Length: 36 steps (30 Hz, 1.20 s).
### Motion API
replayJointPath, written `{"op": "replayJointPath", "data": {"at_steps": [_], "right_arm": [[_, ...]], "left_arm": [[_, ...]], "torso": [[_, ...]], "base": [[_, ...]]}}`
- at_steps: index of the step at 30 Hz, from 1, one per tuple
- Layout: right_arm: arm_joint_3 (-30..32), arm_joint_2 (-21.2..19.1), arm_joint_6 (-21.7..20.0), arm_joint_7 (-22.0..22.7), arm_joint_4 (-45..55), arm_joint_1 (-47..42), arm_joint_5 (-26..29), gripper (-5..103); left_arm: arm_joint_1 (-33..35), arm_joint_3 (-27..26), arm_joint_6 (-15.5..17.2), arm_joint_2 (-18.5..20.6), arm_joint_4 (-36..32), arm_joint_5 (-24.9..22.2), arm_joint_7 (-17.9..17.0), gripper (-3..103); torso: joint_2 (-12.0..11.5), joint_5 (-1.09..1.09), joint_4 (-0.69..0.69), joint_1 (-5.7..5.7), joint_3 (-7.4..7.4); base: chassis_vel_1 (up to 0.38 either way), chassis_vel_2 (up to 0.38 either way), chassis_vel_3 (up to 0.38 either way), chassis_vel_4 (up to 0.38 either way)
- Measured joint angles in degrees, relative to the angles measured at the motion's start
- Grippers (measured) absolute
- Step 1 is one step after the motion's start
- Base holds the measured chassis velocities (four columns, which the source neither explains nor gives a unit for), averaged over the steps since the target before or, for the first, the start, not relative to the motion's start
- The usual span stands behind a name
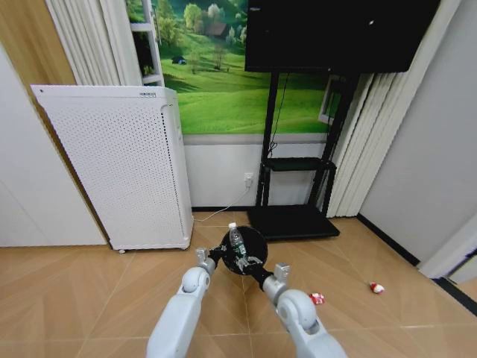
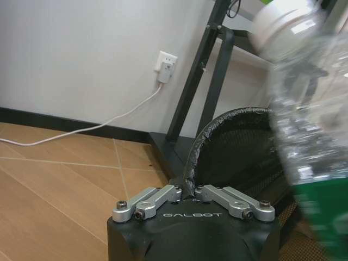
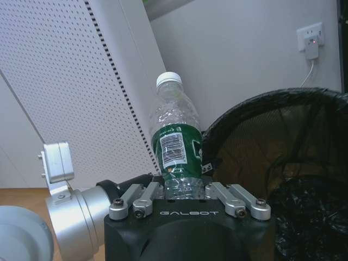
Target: Pick up the trash bin and place the garbage on the floor into it.
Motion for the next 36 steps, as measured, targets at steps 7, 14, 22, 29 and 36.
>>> {"op": "replayJointPath", "data": {"at_steps": [7, 14, 22, 29, 36], "right_arm": [[2.37, 0.44, 2.03, -0.18, -2.62, 0.79, -1.92, 56], [5.31, -0.60, 3.37, -0.97, -2.60, 1.05, -1.93, 78], [8.84, -0.86, 4.05, 1.72, 0.61, 1.13, -0.49, 100], [12.94, -1.93, 3.82, 6.98, 2.34, 2.91, 0.65, 100], [14.80, -2.19, 5.72, 9.77, -5.20, 4.03, -7.53, 100]], "left_arm": [[1.95, 0.28, 0.39, 0.63, -3.36, 0.07, -0.40, 3], [3.24, 0.88, 0.81, 1.67, -5.83, -0.07, -0.78, 3], [4.22, 0.14, 1.03, 2.77, -8.30, -0.37, -1.32, 3], [7.98, -7.36, 0.73, 6.77, -12.66, 4.22, -0.20, 3], [16.84, -18.00, 1.06, 13.10, -23.49, 5.97, 2.40, 3]], "torso": [[0.00, 0.00, -0.02, 0.00, -0.01], [0.00, 0.00, -0.01, -0.01, -0.01], [0.00, 0.00, -0.03, -0.01, -0.01], [0.00, -0.02, -0.01, 0.00, -0.01], [0.00, -0.02, 0.00, -0.01, -0.01]], "base": [[0.000, 0.000, 0.000, 0.000], [0.000, 0.000, 0.000, 0.000], [0.000, 0.000, 0.000, 0.000], [0.000, 0.000, 0.000, 0.000], [0.000, 0.000, 0.000, 0.000]]}}
